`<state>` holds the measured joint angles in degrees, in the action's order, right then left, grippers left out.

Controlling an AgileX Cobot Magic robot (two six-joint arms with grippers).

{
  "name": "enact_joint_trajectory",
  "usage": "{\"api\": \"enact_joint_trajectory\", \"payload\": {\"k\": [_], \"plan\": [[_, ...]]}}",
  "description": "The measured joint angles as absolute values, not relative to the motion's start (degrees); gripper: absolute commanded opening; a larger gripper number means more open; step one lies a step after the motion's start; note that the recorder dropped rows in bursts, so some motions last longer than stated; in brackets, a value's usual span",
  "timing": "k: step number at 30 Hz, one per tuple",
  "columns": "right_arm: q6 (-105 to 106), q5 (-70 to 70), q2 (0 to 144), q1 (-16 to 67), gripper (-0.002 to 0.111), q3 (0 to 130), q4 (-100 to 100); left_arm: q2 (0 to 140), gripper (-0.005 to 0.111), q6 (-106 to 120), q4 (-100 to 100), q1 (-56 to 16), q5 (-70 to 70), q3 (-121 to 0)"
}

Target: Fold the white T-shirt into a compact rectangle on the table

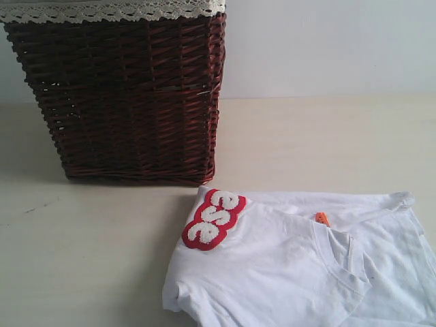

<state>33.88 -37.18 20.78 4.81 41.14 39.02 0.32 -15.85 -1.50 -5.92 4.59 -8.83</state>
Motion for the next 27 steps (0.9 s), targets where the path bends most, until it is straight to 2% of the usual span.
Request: {"api": "enact_joint_trajectory", "payload": {"k": [14,27], "plan": [[33.9,-37.1,20.8,4.8,0.000,41.1,39.0,0.3,0.000,-3.4,-1.5,-5.9,5.0,-0.2],[33.9,-37.1,20.8,4.8,0.000,41.1,39.0,0.3,0.000,0.0,-1.5,-5.9,18.6,-0.2]]}}
